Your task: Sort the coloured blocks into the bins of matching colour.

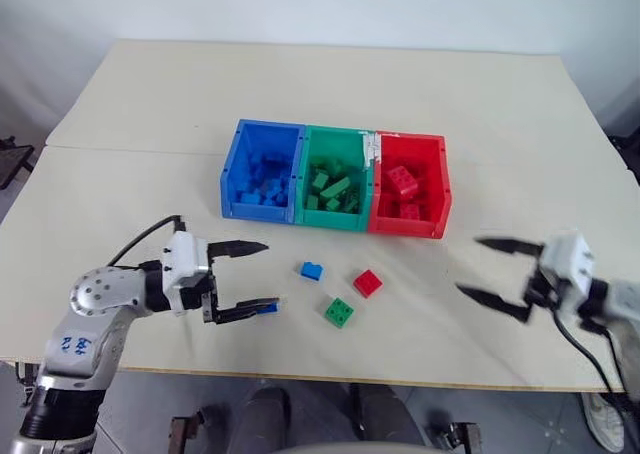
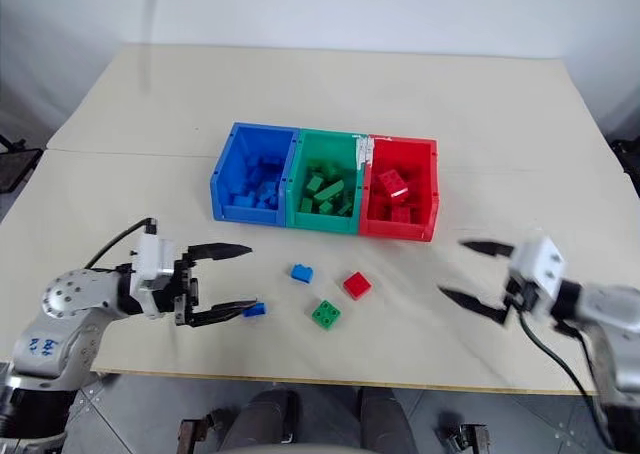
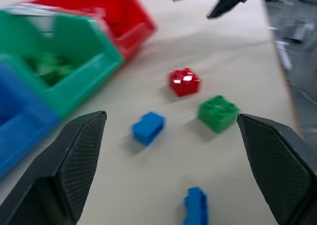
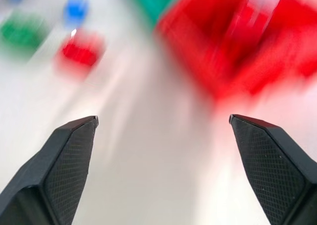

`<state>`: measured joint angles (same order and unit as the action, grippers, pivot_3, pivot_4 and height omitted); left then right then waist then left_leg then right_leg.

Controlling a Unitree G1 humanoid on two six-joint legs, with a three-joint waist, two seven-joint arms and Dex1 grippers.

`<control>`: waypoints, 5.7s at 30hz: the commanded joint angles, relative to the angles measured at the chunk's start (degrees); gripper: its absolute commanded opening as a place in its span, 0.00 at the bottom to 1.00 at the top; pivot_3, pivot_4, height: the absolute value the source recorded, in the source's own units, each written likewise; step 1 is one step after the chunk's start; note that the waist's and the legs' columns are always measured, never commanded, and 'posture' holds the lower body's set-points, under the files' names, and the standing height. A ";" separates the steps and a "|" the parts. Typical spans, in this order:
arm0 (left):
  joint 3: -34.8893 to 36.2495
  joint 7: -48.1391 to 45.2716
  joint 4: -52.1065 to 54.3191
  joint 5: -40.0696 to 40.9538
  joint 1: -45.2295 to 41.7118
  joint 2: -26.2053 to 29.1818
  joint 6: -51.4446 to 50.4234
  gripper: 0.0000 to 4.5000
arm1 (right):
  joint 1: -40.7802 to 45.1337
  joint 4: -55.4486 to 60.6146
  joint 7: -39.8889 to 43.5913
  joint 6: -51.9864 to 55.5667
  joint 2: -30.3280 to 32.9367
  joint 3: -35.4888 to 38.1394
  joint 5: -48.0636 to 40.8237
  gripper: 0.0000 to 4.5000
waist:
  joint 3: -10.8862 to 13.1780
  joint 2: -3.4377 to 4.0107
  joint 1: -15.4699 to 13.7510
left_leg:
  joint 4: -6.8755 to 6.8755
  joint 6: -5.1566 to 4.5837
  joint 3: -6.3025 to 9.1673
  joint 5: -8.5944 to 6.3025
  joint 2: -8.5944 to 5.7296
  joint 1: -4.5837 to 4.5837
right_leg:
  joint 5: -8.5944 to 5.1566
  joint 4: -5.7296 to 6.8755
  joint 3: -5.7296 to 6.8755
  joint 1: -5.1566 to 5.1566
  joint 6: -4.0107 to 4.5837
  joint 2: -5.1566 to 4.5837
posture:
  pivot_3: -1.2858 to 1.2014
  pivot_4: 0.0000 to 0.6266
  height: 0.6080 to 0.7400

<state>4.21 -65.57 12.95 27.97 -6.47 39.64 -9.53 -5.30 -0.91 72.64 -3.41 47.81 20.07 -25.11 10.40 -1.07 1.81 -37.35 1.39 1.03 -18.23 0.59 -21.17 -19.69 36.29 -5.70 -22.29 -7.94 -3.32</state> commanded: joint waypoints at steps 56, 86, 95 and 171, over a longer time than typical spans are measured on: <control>4.51 10.32 0.74 -1.48 3.08 -2.18 -0.42 1.00 | 52.99 -28.07 -11.77 6.09 -15.30 -17.97 9.16 0.48 | 0.06 0.05 1.57 | 0.07 0.10 0.04 0.06 0.13 -0.19 | 0.09 0.27 0.31 -0.41 0.05 -0.31 | 0.52 0.24 1.00; 6.25 -3.30 -18.61 -2.56 -3.82 3.04 8.74 1.00 | 1.37 4.45 5.15 1.49 -1.25 1.99 -4.99 0.99 | 0.07 0.05 0.60 | -0.05 0.07 -0.05 0.09 0.14 0.11 | 0.22 0.29 0.31 -0.13 0.10 -0.17 | 0.52 0.24 1.00; 5.71 -6.44 -14.11 -0.03 -1.52 3.53 7.46 1.00 | 7.56 19.13 -5.50 16.08 -4.37 -14.28 -3.18 0.99 | 0.07 0.05 0.15 | -0.05 0.06 0.01 0.09 0.17 -0.04 | 0.22 0.28 0.34 -0.27 0.09 -0.26 | 0.52 0.24 1.00; 13.44 3.20 -13.65 0.36 5.65 3.01 5.58 1.00 | 7.95 4.59 6.43 4.59 -2.98 -0.33 -8.02 0.99 | 0.08 0.05 0.69 | 0.14 -0.01 -0.17 0.03 0.25 -0.01 | 0.17 0.13 0.79 -0.36 0.25 -0.29 | 0.52 0.24 1.00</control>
<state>16.50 -60.91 -0.91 27.95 -0.32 41.98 -5.50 2.87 0.93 77.70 3.18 44.57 18.84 -32.05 10.48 -1.02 2.49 -37.23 1.38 0.86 -18.21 0.84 -21.17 -19.52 36.42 -4.91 -22.61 -7.70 -3.63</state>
